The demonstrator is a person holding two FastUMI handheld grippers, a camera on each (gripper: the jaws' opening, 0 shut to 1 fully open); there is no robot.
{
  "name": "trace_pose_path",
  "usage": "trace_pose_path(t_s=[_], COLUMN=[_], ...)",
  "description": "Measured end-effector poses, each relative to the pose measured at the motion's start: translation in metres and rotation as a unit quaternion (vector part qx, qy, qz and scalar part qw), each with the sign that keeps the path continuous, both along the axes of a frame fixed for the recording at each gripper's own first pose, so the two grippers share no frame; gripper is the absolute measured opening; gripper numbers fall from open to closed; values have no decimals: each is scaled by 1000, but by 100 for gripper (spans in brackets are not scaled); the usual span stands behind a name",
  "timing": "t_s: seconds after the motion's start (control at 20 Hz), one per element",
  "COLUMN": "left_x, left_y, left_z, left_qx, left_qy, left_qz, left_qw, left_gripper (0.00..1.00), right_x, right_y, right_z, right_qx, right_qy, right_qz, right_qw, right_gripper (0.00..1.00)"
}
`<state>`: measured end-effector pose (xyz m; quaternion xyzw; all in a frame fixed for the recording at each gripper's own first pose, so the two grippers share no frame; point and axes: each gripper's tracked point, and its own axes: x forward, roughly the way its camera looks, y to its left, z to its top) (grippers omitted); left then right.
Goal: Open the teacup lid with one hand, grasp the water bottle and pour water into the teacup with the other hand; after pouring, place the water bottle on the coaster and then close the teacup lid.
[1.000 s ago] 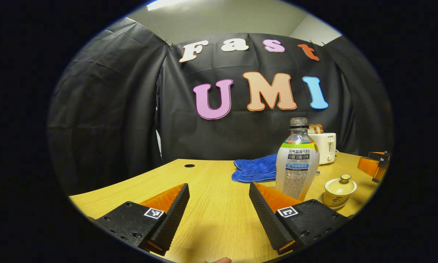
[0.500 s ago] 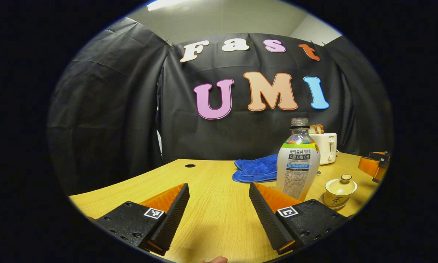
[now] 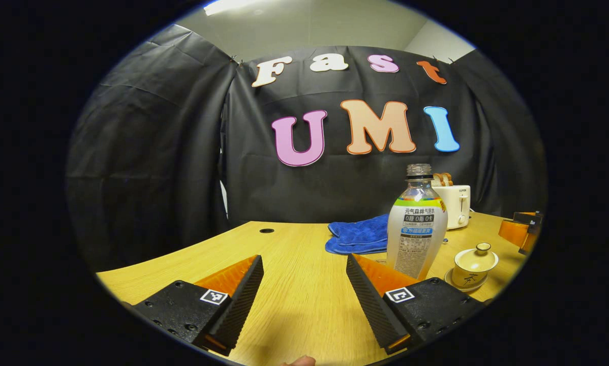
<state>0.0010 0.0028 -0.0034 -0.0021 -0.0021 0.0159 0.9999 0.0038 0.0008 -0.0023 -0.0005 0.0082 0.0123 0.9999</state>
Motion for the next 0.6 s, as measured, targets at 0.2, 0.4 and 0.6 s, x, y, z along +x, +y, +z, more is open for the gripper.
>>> trace_pose_path(t_s=[0.2,0.4,0.6], left_x=[0,1,0], left_y=[-1,-1,-2], left_z=[1,-1,0], left_qx=[0,0,-1], left_qy=[0,1,0], left_qz=[-2,-2,-3], left_qw=[1000,1000,1000], left_gripper=[96,96,96], right_x=[3,7,7], right_y=[8,18,39], right_z=[-5,5,11], right_qx=[-2,-3,-3], right_qy=[23,16,17], right_qz=[22,35,65], right_qw=[999,999,998], right_gripper=[96,96,96])
